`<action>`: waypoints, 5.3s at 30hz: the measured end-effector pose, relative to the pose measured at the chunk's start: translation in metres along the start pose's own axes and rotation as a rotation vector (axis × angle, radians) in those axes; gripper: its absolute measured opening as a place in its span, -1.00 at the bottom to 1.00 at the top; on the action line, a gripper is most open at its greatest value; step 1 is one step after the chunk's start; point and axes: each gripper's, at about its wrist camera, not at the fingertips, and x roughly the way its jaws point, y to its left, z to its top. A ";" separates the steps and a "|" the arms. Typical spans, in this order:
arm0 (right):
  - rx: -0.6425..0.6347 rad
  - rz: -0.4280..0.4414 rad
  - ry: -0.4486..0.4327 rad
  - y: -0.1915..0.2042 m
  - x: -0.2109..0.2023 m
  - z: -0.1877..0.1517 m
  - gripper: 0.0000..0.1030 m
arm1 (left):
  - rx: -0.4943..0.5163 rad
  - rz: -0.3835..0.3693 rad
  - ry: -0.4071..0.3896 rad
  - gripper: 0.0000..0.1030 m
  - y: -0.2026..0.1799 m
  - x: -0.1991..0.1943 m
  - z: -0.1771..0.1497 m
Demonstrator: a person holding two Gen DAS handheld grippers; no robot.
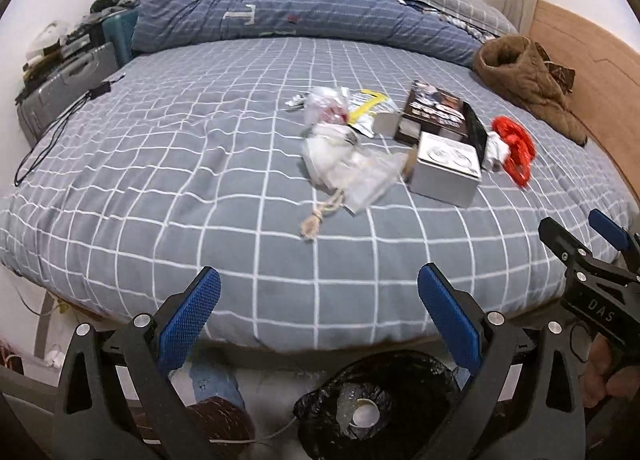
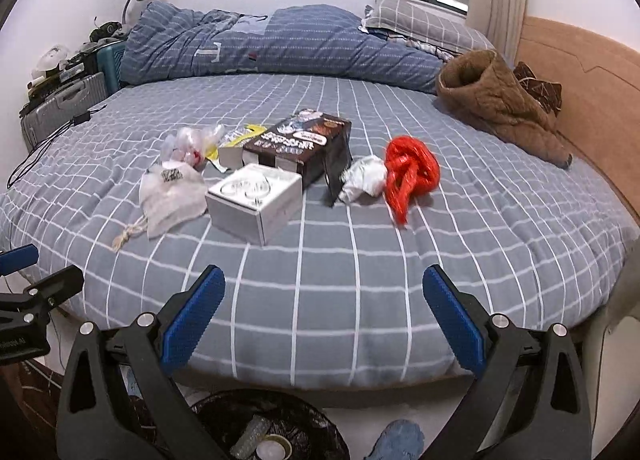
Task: Collect trash
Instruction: 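Move both tools back up over the bed toward the remaining trash, then grasp the white plastic bag with the left tool while the right tool grasps the red bag, then lift the white bag and red bag with both tools toward the bin, then carry both bags with both tools down past the bed edge over the black bin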
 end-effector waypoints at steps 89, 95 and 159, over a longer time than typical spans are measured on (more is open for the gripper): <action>0.060 -0.128 -0.033 -0.104 0.102 0.086 -0.44 | 0.033 -0.016 -0.002 -0.13 -0.021 0.103 0.105; 0.064 -0.113 -0.049 -0.095 0.089 0.086 -0.44 | 0.039 -0.026 -0.016 -0.13 -0.024 0.091 0.105; 0.017 0.048 0.002 -0.015 -0.027 0.004 -0.44 | 0.055 -0.096 0.001 -0.13 -0.042 -0.009 0.022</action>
